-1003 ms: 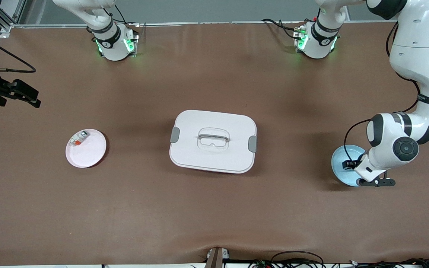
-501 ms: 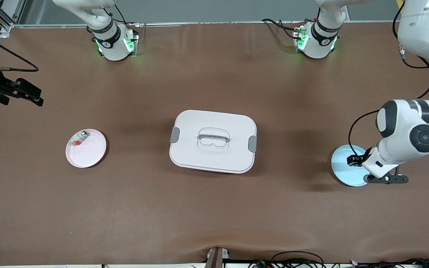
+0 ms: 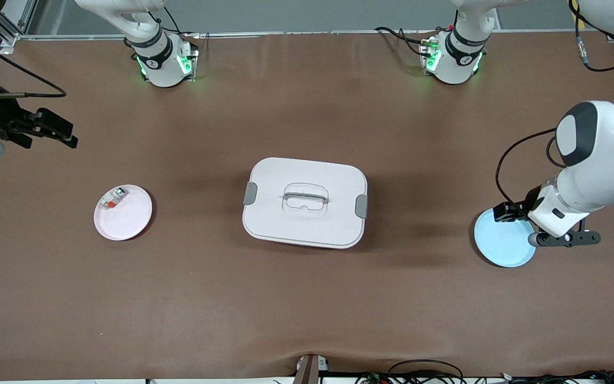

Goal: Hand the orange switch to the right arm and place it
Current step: 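Lift the orange switch off the blue plate with the left gripper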

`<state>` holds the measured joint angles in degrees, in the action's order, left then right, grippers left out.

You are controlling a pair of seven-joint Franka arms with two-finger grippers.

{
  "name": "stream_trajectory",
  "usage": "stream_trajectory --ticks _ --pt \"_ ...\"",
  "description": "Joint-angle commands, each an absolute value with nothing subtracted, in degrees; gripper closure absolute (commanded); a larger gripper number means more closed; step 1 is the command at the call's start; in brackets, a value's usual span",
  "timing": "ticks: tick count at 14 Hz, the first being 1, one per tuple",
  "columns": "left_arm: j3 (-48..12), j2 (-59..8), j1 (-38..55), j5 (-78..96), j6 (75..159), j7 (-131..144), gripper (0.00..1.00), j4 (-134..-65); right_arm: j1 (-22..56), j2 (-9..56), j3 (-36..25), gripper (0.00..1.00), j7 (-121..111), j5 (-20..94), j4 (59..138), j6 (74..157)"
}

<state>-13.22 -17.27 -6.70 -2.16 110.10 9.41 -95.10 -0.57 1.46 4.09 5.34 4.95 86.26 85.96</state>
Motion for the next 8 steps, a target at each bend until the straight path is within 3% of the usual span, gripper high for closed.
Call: stream_trajectory --ticks 1,3,8 --pt "-16.86 -16.35 -6.94 -0.1 104.7 13.78 1.0 -90.89 1.05 1.23 4.13 0.0 6.94 8.68 87.88 85.95" --pt "-19.06 -16.26 -6.77 2.8 102.57 19.13 1.0 -88.69 1.14 0.97 4.04 0.0 10.96 14.04 89.55 86.66" --pt "-25.83 -15.64 -6.77 7.45 100.72 33.9 1.0 -86.14 7.89 -1.57 4.13 0.0 18.26 14.85 96.57 95.16"
